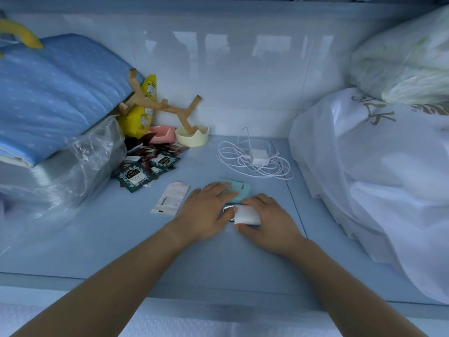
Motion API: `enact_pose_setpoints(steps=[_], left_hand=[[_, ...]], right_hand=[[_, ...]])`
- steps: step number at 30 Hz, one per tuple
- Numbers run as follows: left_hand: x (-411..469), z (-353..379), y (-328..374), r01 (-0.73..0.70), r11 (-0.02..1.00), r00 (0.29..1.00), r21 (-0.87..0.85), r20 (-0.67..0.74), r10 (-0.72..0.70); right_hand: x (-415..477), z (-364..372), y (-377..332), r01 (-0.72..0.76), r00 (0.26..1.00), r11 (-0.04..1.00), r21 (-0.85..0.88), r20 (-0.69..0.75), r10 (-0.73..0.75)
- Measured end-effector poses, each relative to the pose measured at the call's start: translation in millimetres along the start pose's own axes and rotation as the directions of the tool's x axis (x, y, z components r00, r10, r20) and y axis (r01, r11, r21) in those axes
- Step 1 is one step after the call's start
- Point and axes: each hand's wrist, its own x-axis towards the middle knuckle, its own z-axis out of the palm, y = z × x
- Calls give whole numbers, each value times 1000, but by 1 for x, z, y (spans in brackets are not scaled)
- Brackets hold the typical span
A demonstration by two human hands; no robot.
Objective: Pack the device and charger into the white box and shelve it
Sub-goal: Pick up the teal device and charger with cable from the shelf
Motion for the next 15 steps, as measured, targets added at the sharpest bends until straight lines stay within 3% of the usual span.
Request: enact_pose_setpoints(steps=[3,15], left_hand=[[2,5,5,29,999,998,-18,51,-28],[5,5,4,38,997,999,59,14,-39]], right_hand=[[3,-1,6,-30,1000,999,21,-7,30],[17,6,18,-46,998,997,55,-47,49]])
